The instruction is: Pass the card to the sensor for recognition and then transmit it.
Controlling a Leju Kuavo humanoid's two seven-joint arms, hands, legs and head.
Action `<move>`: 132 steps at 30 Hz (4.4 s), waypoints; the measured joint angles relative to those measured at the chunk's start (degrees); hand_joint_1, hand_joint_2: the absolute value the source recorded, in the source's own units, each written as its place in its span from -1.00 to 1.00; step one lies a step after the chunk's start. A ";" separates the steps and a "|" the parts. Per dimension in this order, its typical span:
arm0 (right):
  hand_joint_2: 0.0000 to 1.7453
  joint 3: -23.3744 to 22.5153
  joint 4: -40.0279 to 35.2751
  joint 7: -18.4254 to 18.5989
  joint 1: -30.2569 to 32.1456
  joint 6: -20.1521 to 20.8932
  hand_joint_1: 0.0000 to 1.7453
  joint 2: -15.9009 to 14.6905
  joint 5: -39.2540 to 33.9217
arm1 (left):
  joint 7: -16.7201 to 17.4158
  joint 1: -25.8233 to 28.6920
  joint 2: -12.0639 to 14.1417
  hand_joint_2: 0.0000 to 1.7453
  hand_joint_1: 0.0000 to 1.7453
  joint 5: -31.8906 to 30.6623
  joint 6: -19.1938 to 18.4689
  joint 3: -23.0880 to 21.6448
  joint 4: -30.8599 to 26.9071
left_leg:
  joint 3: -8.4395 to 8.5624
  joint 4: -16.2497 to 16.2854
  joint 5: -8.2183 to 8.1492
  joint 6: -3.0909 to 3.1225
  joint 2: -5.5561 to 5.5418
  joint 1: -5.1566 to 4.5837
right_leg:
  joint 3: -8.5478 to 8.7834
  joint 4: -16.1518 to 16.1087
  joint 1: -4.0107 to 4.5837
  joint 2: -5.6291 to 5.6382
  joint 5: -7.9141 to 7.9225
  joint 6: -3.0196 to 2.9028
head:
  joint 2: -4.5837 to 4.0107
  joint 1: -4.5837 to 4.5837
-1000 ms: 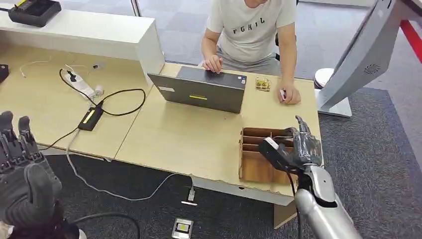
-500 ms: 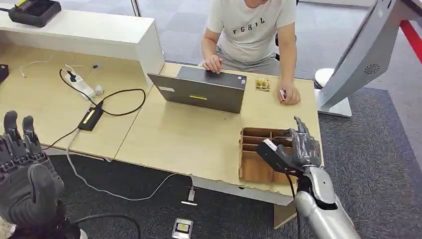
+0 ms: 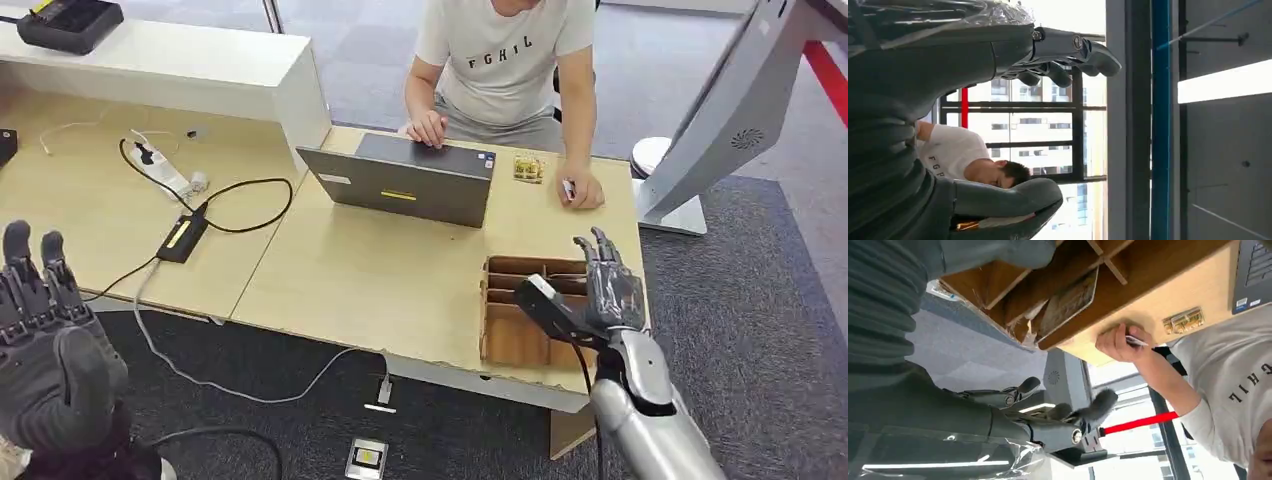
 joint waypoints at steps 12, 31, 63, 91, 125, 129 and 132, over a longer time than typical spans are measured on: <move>1.00 0.39 5.36 -1.90 -3.63 -1.55 0.86 2.41 0.00 | 0.00 -0.35 -0.42 1.00 -0.68 -0.57 1.05 0.00 0.04 | -0.03 0.00 0.00 0.00 0.00 0.00 | -0.02 0.00 0.00 0.00 0.00 0.00 | 0.00 0.02; 1.00 1.42 13.09 -3.23 -6.63 -2.12 0.56 5.57 -0.59 | -0.02 -0.35 -1.84 1.00 -0.68 -3.41 4.00 -0.07 -0.42 | -0.03 0.00 0.00 0.00 -0.01 0.00 | -0.02 0.01 0.00 0.00 0.00 0.00 | 0.00 0.02; 1.00 1.81 17.55 -3.06 -7.44 -4.94 -1.00 5.51 -2.42 | -0.02 -0.22 -1.81 1.00 -0.68 -2.14 3.80 -0.28 -0.79 | 0.08 0.00 0.00 0.00 0.02 0.00 | 0.03 0.01 0.01 0.01 0.01 0.00 | 0.00 0.02; 1.00 0.87 5.92 0.09 -6.29 -2.73 0.16 0.39 -1.07 | -0.02 -0.41 -1.95 1.00 -0.66 0.22 -1.97 -0.07 0.61 | 0.06 0.01 0.00 0.00 0.03 0.00 | 0.00 0.00 0.00 0.02 0.02 -0.01 | 0.00 0.02; 1.00 0.07 4.11 -0.11 -2.94 -0.70 -1.00 -0.55 0.29 | -0.02 -0.36 -2.10 1.00 -0.56 0.06 -0.94 0.33 0.98 | 0.02 0.00 0.00 0.00 0.02 0.00 | 0.00 0.00 0.00 0.02 0.02 -0.02 | 0.00 0.02; 1.00 -0.02 4.24 0.33 -2.90 -0.74 -1.00 -0.63 0.13 | 0.00 -0.53 -1.88 1.00 -0.54 1.14 -1.64 0.33 1.24 | 0.03 0.00 0.00 0.00 0.02 0.00 | -0.01 0.00 0.00 0.02 0.02 -0.02 | 0.00 0.02; 1.00 -0.11 4.24 0.53 -2.86 -0.74 -0.94 -0.90 0.13 | 0.00 -0.73 -1.75 1.00 -0.54 1.70 -2.25 0.33 1.46 | 0.04 0.00 0.00 0.00 0.03 0.00 | -0.01 0.00 0.00 0.02 0.02 -0.01 | 0.00 0.00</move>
